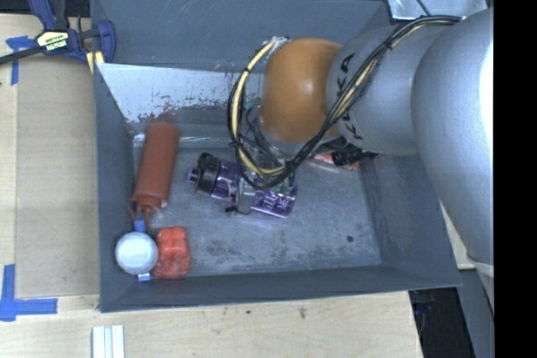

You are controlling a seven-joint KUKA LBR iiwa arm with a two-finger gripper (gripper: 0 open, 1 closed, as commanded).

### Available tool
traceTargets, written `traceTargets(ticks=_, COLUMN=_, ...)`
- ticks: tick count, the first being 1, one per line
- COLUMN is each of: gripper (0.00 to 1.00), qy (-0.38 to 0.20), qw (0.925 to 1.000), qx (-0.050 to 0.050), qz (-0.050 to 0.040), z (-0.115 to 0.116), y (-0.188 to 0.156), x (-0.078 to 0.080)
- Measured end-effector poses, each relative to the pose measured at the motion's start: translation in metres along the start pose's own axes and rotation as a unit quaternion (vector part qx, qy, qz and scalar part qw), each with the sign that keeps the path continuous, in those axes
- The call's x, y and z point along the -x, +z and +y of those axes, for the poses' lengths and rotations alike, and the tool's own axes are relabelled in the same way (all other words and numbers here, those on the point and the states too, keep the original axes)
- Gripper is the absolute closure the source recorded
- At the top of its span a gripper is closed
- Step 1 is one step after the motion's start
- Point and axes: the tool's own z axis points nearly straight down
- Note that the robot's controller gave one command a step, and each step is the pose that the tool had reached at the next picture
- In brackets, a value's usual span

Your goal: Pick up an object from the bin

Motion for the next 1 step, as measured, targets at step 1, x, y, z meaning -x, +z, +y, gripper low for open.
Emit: traceTargets(ticks=1, gripper=1.00, qy=-0.022, qw=0.9998, qx=0.000, qz=0.0010, z=0.0027, y=0.0230, x=-0.0222)
